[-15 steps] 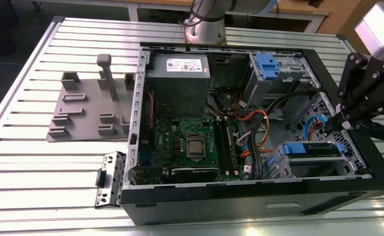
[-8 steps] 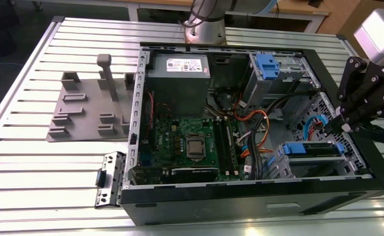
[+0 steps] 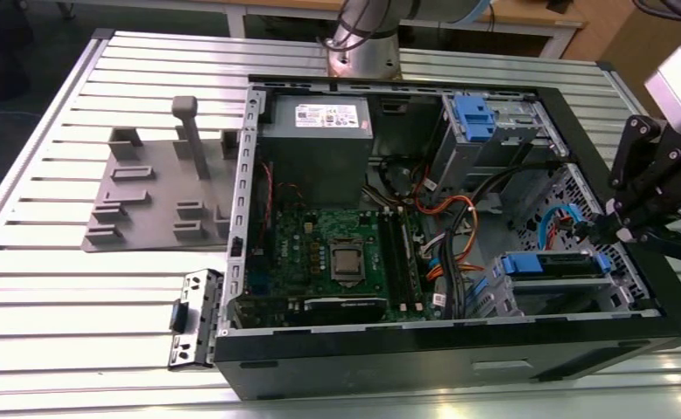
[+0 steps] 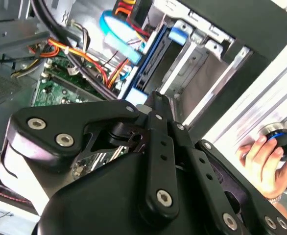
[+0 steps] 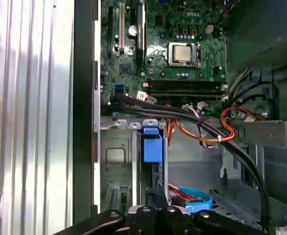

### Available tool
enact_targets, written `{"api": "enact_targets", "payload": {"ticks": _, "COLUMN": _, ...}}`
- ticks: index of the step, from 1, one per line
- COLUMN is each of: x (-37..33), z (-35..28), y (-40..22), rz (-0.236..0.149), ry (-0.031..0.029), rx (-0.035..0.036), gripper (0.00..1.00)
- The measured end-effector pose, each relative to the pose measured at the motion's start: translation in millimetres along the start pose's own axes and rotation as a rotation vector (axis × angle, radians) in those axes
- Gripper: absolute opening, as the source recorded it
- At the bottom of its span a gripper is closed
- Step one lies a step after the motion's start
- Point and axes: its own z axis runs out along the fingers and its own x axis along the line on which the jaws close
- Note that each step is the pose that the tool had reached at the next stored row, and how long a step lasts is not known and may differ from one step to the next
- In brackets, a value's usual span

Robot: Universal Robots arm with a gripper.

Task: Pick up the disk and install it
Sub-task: 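Insert the disk into the insertion slot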

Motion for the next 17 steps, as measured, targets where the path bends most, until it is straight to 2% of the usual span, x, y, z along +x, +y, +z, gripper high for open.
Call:
{"api": "enact_targets", "payload": {"ticks": 3, "x": -1.2, "z": 3.3, "y": -7.1, "rz": 0.0, "ry": 0.0, "rx": -0.0028, "gripper": 0.1}}
{"api": "enact_targets", "payload": {"ticks": 10, "x": -1.8, "z": 5.3, "y": -25.7, "rz": 0.001, "ry": 0.0001, "rx": -0.0069, "gripper": 0.1}}
{"api": "enact_targets", "payload": {"ticks": 17, "x": -1.8, "z": 5.3, "y": -27.2, "rz": 0.001, "ry": 0.0, "rx": -0.0071, "gripper": 0.1}}
